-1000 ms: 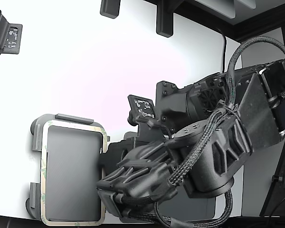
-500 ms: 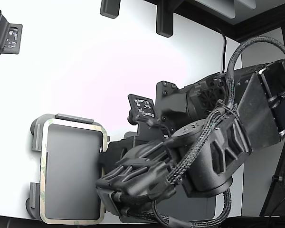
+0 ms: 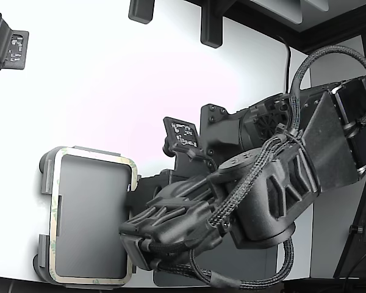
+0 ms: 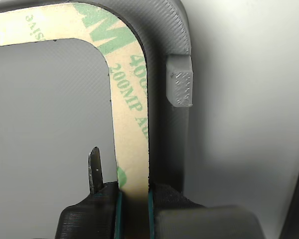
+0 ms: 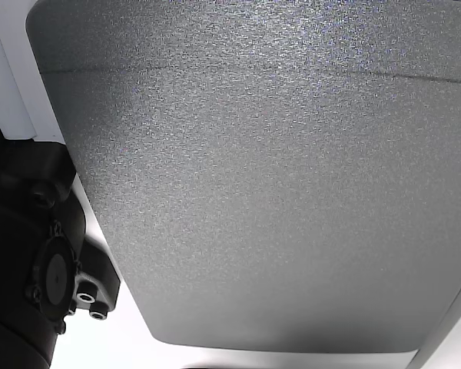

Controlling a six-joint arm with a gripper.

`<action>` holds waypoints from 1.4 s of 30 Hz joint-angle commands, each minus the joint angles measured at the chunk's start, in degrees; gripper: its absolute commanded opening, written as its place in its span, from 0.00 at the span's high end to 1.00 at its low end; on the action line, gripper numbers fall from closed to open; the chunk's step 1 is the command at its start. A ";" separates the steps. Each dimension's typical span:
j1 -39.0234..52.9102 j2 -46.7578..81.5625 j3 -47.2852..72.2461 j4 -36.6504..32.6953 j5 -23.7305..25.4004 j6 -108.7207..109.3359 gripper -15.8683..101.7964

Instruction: Grab top frame and put it into gray box.

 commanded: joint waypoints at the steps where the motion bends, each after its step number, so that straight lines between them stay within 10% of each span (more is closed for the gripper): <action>1: -0.88 1.05 -1.32 0.62 -0.18 -0.09 0.97; 42: -1.05 -1.23 -1.67 0.53 -1.23 0.09 0.97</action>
